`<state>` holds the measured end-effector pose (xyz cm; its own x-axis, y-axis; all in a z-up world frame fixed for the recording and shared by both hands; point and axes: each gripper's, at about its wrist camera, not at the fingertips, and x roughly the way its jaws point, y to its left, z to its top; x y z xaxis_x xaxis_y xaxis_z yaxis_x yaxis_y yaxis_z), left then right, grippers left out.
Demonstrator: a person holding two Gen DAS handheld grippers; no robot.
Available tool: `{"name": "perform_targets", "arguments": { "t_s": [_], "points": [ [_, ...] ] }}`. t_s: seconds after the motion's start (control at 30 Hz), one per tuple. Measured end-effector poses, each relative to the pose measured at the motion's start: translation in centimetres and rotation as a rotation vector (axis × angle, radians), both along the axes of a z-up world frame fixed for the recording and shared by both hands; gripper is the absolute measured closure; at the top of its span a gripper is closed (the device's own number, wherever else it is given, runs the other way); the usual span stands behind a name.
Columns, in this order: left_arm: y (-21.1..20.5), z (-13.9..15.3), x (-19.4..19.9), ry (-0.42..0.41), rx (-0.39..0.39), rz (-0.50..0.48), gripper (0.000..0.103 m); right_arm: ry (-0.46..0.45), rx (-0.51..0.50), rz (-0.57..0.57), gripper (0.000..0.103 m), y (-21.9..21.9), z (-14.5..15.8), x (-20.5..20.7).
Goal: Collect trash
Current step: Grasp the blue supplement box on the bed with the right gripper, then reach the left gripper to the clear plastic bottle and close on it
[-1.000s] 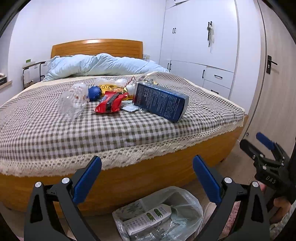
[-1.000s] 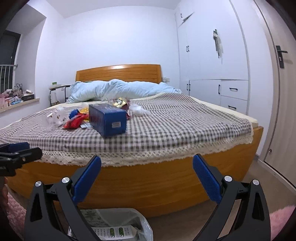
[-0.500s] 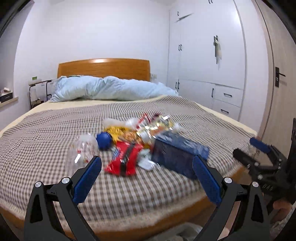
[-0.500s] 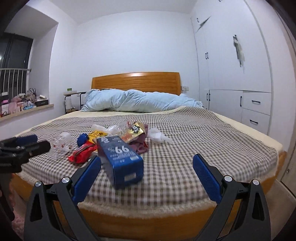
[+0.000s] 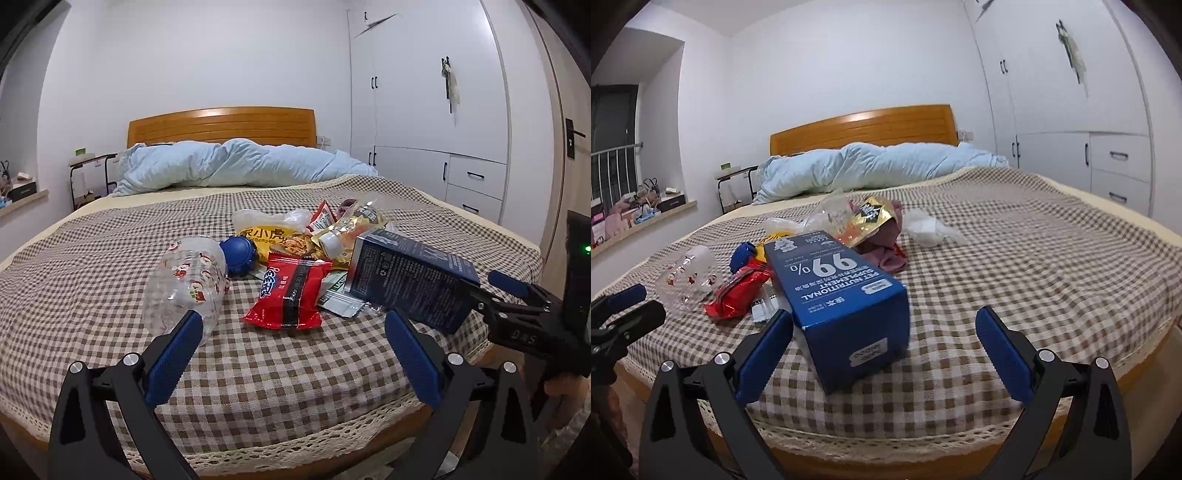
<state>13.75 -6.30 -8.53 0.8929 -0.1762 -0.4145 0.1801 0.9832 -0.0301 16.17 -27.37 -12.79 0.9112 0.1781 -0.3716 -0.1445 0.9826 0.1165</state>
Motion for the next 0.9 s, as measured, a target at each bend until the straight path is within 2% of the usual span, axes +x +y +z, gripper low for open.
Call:
{"name": "perform_targets", "arguments": {
  "t_s": [0.13, 0.33, 0.4, 0.43, 0.47, 0.5, 0.67, 0.9],
  "points": [
    [0.3, -0.1, 0.2, 0.01, -0.01, 0.002, 0.007, 0.026, 0.009, 0.03, 0.008, 0.5, -0.2, 0.7],
    [0.8, -0.2, 0.2, 0.022, -0.024, -0.005, 0.007, 0.061, -0.033, 0.102, 0.008, 1.5, -0.5, 1.9],
    [0.9, -0.4, 0.1, 0.031, -0.036, -0.01, 0.007, 0.085, -0.003, 0.145, 0.008, 1.5, -0.6, 2.2],
    [1.0, -0.4, 0.1, 0.034, -0.042, -0.011, 0.007, 0.092, 0.007, 0.167, 0.01, 1.7, -0.5, 2.1],
    [1.1, -0.4, 0.0, 0.036, -0.049, -0.013, 0.007, 0.1, 0.006, 0.192, 0.03, 1.9, -0.4, 2.1],
    [1.2, -0.3, 0.1, 0.036, -0.054, -0.013, 0.007, 0.104, -0.001, 0.209, 0.036, 2.2, -0.3, 1.9],
    [1.5, 0.0, 0.0, 0.035, -0.078, -0.011, 0.007, 0.096, -0.043, 0.247, 0.037, 3.0, 0.7, 0.2],
    [0.9, -0.2, 0.3, 0.065, -0.074, -0.025, 0.007, -0.006, -0.117, 0.168, 0.038, 2.2, 2.3, -2.5]
  ]
}}
